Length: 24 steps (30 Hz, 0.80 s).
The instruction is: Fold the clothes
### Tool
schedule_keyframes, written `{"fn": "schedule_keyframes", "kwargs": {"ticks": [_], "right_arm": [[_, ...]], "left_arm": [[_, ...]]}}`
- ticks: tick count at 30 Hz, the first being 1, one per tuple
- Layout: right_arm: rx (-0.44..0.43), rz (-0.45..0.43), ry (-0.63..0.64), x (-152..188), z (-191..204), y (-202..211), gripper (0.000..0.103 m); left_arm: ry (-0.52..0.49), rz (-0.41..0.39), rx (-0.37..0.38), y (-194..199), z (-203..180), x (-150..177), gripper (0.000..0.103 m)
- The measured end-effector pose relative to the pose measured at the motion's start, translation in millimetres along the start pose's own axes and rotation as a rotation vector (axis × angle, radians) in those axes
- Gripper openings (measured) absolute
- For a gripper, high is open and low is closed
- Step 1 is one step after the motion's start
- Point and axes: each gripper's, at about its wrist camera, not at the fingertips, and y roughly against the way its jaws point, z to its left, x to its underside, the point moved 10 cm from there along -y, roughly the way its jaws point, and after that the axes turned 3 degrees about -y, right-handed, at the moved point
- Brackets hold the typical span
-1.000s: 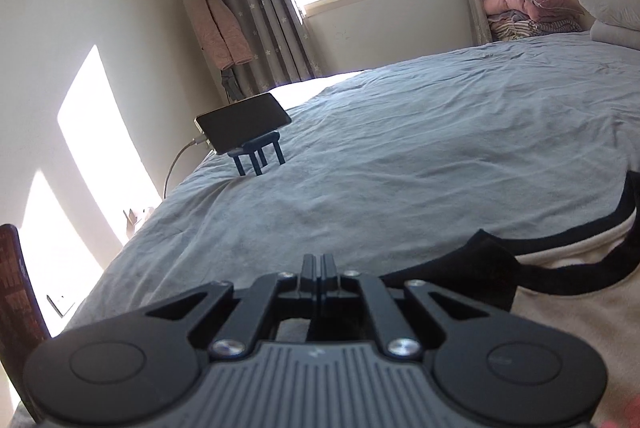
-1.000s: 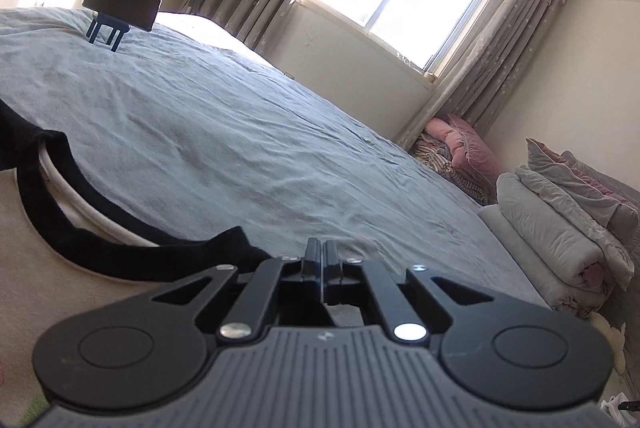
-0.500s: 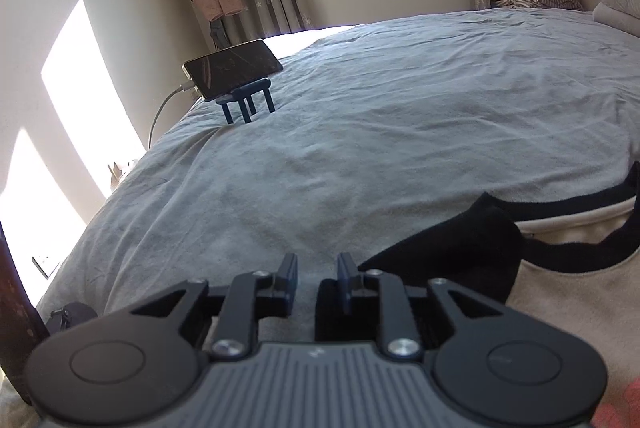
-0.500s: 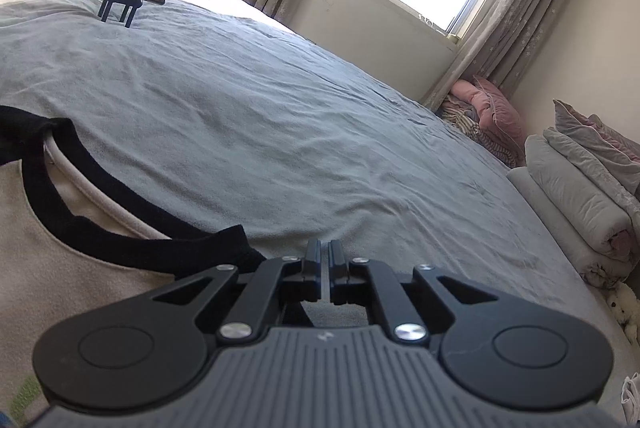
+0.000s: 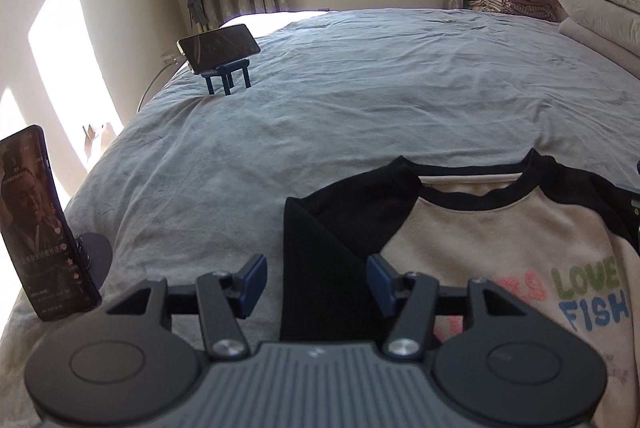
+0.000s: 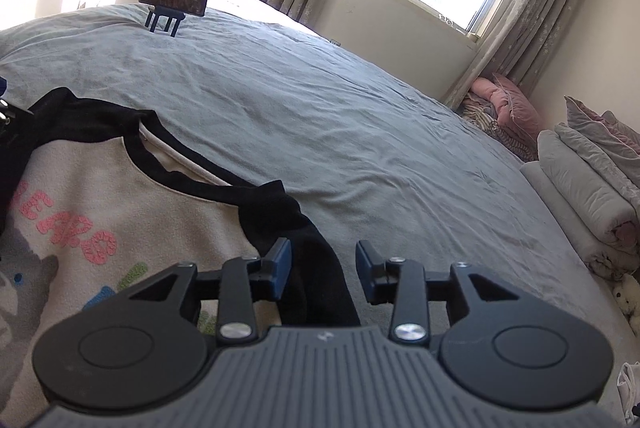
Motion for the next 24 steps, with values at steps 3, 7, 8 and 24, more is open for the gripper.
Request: {"fn": "schedule_keyframes", "kwargs": {"ticks": [3,7,8,24], "right_arm": [[-0.023,0.003,-0.013,3,2,13,0.039],[-0.041,0.001,-0.019,7,6,29,0.040],[-0.045,0.000,-0.021,8,7,33,0.040],[-0.150,0.031,-0.153,47,4,98,0.043]], "left_arm": [[0.005,0.017,0.018,9,-5,8,0.058],[0.008,0.031,0.040,23,-12,19,0.059],[0.008,0.035,0.045,26,-14,21,0.059],[0.028,0.052,0.115,98,-26,73,0.064]]}}
